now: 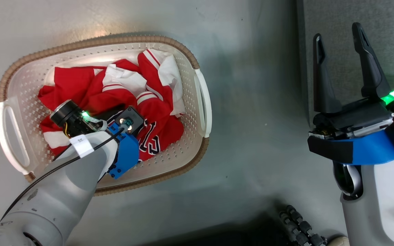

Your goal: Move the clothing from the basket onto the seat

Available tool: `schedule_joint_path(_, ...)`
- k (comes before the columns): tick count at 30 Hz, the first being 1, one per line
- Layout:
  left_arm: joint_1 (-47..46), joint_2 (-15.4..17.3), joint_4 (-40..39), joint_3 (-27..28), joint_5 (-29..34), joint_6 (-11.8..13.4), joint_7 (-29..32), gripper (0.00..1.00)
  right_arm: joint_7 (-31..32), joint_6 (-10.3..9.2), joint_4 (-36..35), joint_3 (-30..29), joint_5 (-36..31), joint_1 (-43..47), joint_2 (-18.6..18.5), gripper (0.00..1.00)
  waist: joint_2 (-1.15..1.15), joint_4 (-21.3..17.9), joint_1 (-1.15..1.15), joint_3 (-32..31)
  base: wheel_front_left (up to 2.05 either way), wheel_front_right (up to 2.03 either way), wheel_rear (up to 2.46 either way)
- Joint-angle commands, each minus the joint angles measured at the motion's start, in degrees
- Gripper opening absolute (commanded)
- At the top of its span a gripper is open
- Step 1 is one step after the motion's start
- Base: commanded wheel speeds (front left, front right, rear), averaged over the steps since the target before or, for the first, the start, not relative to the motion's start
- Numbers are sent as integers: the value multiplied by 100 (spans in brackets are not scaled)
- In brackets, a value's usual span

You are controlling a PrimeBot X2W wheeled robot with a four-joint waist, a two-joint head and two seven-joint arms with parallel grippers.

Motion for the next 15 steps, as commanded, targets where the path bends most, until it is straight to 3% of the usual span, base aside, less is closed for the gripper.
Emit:
schedule_joint_path(1, -121, -5, 23, -8, -2, -4, 57, 100, -20, 3, -40, -15, 43, -66, -14, 100, 0, -15, -1, 112, 0, 0, 0)
schedule_joint_path(8, -182, -83, 52, -63, 21, -4, 406, 100, -20, 3, -151, 0, 66, -111, -14, 100, 0, -17, -1, 245, 0, 0, 0)
schedule_joint_path(9, -189, -89, 46, -69, 54, -4, 427, 40, -20, 3, -165, 2, 80, -109, -14, 100, 0, -14, -1, 252, 0, 0, 0)
schedule_joint_path(10, -191, -95, 34, -73, 75, -4, 448, 0, -20, 3, -175, 5, 91, -109, -14, 100, 0, -12, -1, 253, 0, 0, 0)
schedule_joint_path(15, -211, -114, -24, -79, 180, -4, 321, 0, -20, 3, -166, 21, 99, -140, -14, 100, 0, 8, -1, 197, 0, 0, 0)
